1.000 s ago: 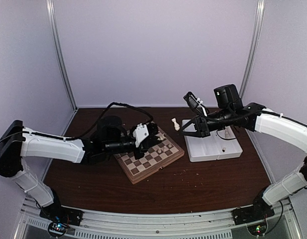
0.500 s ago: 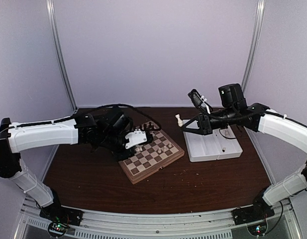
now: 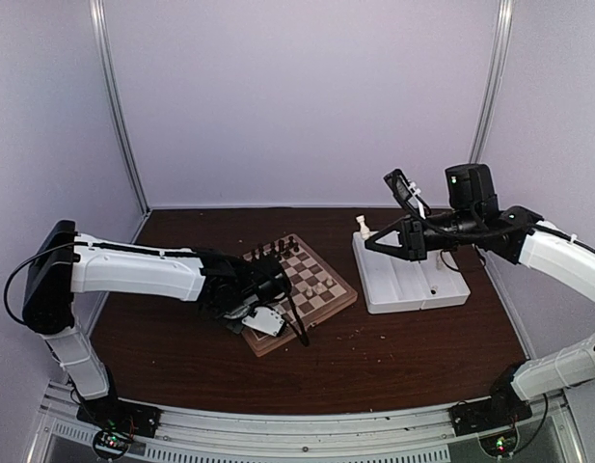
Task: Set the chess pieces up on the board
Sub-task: Place the chess piece on the chessboard.
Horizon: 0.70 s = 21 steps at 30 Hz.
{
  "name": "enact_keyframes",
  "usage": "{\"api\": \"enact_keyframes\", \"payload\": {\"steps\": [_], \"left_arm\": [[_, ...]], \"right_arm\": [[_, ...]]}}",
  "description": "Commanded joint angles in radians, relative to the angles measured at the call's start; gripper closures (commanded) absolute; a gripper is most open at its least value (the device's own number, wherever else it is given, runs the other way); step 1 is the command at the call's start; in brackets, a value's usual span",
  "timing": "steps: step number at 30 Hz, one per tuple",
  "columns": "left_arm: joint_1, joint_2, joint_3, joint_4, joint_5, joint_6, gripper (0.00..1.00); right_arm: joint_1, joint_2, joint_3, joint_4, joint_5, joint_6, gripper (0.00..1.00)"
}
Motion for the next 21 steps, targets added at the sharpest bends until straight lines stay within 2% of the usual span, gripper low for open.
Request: {"api": "enact_keyframes", "payload": {"steps": [1,5,12,18,21], "left_arm": [[-0.008,0.043,0.044,-0.024,-0.129,0.179,1.0],[-0.02,0.108,0.084,-0.097,-0.12,0.211,1.0],[-0.029,0.261,0.254,-0.316,-0.065,0.147,1.0],[-0.033,0.286,0.306,-0.343,0.003,0.132,1.0],[-0.036,0.289,0.307,-0.342,0.016,0.13,0.97]], "right_arm": [[-0.014,-0.034,-0.014,0.009,0.021,0.003,0.93],[-0.021,-0.045,-0.023,0.005,0.021,0.001,0.93],[-0.029,-0.053,-0.034,0.016,0.012,0.007,0.93],[-0.034,-0.057,-0.04,0.014,0.011,0.007,0.93],[-0.038,-0.06,-0.042,0.015,0.008,0.007,0.93]]}}
